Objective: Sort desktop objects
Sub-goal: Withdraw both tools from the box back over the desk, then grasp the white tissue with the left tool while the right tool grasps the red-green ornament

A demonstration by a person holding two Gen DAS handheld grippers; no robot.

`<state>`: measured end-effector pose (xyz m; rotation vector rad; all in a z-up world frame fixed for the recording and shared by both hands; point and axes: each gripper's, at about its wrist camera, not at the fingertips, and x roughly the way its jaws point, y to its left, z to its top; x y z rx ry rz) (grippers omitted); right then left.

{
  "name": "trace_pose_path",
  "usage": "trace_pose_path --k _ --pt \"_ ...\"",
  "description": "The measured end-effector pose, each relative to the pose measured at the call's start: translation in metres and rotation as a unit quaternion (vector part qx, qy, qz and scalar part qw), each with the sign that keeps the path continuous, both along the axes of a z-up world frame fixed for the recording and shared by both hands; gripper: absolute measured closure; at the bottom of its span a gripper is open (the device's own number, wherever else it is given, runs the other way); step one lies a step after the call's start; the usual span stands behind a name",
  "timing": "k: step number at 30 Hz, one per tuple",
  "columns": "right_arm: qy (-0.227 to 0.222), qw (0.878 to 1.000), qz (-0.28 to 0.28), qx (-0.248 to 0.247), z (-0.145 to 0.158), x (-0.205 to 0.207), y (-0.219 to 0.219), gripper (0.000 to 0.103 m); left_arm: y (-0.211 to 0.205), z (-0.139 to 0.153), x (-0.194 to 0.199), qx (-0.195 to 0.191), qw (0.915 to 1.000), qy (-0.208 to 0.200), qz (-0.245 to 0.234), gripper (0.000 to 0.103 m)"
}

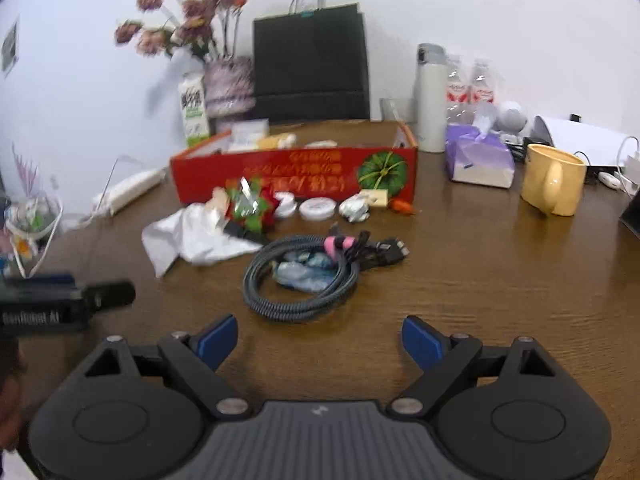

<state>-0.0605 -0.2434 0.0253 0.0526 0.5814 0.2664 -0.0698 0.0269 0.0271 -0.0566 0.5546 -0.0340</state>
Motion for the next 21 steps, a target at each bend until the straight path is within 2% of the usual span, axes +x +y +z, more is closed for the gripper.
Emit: trace_pose_path --k 5,11,17,21 --pt "0.019 0.999 -0.014 0.036 -0.004 0.007 -0.012 0.014 0.0 -0.001 0.001 0.001 1.0 -0.002 -0.001 0.0" --pt "0.029 0.999 -0.013 0.042 -0.005 0.011 -0.013 0.014 -0.003 -0.001 0.002 0.008 0.9999 0.002 -0.01 0.0" --pt "0.009 1.0 -0.008 0.029 0.004 0.015 -0.012 0.014 0.008 0.003 0.015 -0.031 0.9993 0.02 -0.009 0.0" --pt "0.003 0.999 -0.009 0.032 0.01 0.028 -0.013 0.014 0.014 0.009 0.029 -0.035 0.9993 0.017 -0.003 0.0"
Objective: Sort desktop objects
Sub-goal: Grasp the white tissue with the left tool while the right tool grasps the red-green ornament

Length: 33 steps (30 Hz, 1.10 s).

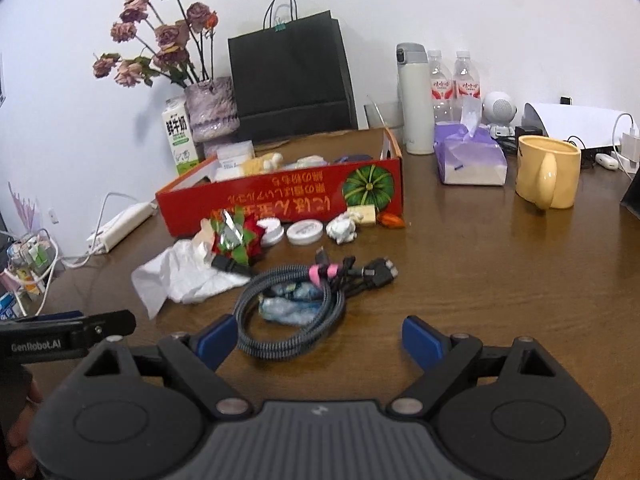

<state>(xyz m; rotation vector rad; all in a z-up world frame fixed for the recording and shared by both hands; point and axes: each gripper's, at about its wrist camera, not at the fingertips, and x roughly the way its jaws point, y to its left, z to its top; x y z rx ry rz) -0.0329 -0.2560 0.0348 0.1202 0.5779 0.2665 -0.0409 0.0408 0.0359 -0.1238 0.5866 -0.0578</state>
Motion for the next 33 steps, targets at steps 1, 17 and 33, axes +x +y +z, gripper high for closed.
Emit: trace_pose_path --k 1,17,33 --pt "0.0 1.0 -0.002 -0.003 0.001 0.006 0.0 0.014 0.001 0.001 0.003 -0.001 1.0 -0.002 0.002 0.0" --pt "0.021 0.994 0.105 0.01 0.023 0.125 0.06 0.017 -0.008 -0.005 0.099 -0.04 0.9941 0.067 -0.075 0.092" --pt "-0.089 0.992 0.088 -0.012 0.081 0.071 0.067 0.067 0.024 0.069 0.018 -0.054 0.9962 -0.063 -0.028 0.099"
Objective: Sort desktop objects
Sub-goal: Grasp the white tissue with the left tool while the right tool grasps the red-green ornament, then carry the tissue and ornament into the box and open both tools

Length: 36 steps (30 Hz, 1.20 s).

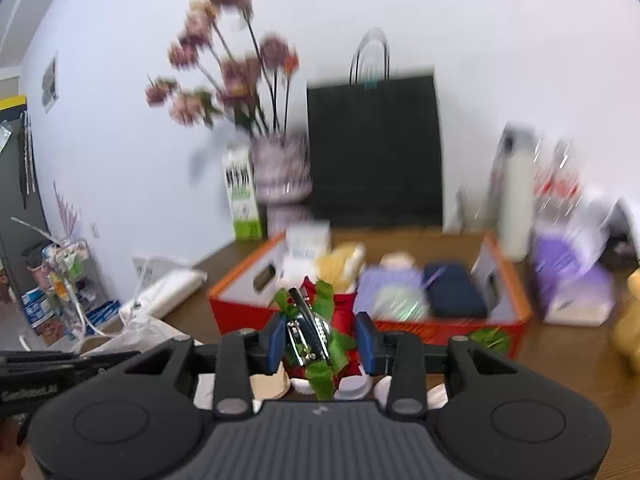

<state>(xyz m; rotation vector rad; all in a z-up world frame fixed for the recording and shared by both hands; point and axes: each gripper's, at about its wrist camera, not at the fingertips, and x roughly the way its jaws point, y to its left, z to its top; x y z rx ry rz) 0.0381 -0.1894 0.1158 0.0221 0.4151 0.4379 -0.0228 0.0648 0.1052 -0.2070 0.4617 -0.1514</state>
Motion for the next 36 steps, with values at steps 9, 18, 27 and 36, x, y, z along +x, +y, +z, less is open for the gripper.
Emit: trace_pose_path --k 9,18,27,36 --pt "0.044 0.999 -0.006 -0.012 -0.031 -0.09 -0.04 0.067 -0.038 -0.028 -0.046 0.027 0.9966 0.031 -0.071 0.099" --pt "0.06 0.998 -0.023 -0.014 -0.05 -0.112 -0.054 0.067 -0.037 -0.029 -0.052 0.033 0.9971 0.026 -0.063 0.099" --pt "0.018 0.999 -0.022 0.014 -0.008 -0.05 -0.047 0.067 -0.027 0.012 0.024 0.043 0.9982 -0.02 -0.036 0.099" --pt "0.105 0.993 -0.002 0.059 0.014 0.137 -0.004 0.067 -0.024 0.02 0.21 0.071 0.9946 0.076 0.003 0.099"
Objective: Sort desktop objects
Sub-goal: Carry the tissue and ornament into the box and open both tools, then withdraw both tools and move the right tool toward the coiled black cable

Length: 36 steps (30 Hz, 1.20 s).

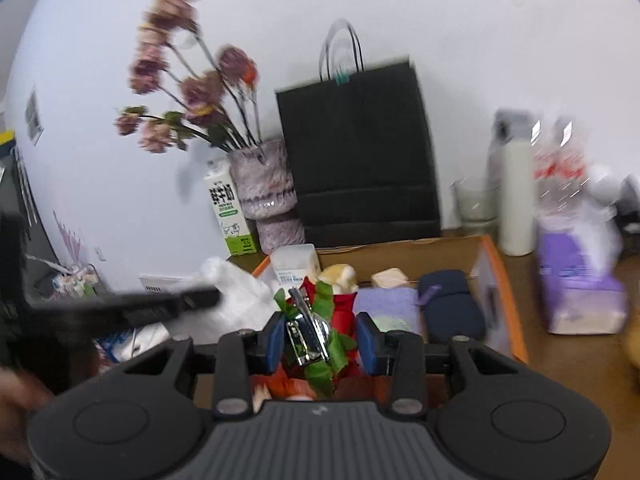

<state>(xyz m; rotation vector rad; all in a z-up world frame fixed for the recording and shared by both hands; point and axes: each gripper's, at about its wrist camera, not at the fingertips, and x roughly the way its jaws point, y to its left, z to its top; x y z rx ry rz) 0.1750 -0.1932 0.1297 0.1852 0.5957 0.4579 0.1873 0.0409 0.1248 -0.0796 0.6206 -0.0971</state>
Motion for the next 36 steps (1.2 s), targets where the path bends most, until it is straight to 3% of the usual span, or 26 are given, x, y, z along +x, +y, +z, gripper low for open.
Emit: trace_pose_path --k 4,5,6,8,11,14,17,21,31,36 --pt "0.047 0.998 -0.017 -0.037 -0.017 0.076 0.032 0.066 -0.002 -0.033 0.039 0.018 0.9982 0.045 0.035 0.096" --pt "0.06 0.997 -0.022 -0.05 -0.023 0.091 0.039 0.064 -0.003 -0.039 0.04 0.02 0.9981 0.044 0.037 0.084" --pt "0.072 0.995 -0.022 -0.058 -0.027 0.103 0.045 0.063 -0.004 -0.042 0.038 0.017 0.9984 0.038 0.037 0.054" --pt "0.085 0.995 -0.025 -0.053 -0.034 0.118 0.048 0.059 -0.003 -0.043 0.03 0.015 0.9993 0.008 0.034 0.028" --pt "0.085 0.995 -0.04 -0.04 -0.032 0.115 0.04 0.056 -0.005 -0.035 0.016 0.031 0.9986 -0.012 0.04 0.026" --pt "0.057 0.997 -0.049 -0.023 -0.019 0.092 0.025 0.046 -0.002 -0.022 -0.008 0.004 0.9982 -0.037 0.048 0.014" --pt "0.019 0.998 -0.054 -0.037 -0.004 0.047 0.01 0.042 0.0 -0.011 -0.039 -0.01 0.9976 -0.05 0.046 0.008" --pt "-0.018 0.998 -0.029 -0.06 0.001 -0.021 -0.004 0.027 0.0 -0.004 -0.081 -0.025 0.9977 -0.057 0.028 0.003" --pt "-0.018 0.993 -0.005 -0.116 -0.052 -0.155 -0.022 0.024 -0.011 -0.037 -0.175 0.007 0.9994 -0.03 -0.018 0.0" --pt "-0.019 0.995 -0.01 -0.101 -0.081 -0.205 -0.033 0.019 -0.011 -0.067 -0.211 0.006 0.9989 -0.019 -0.043 0.0"
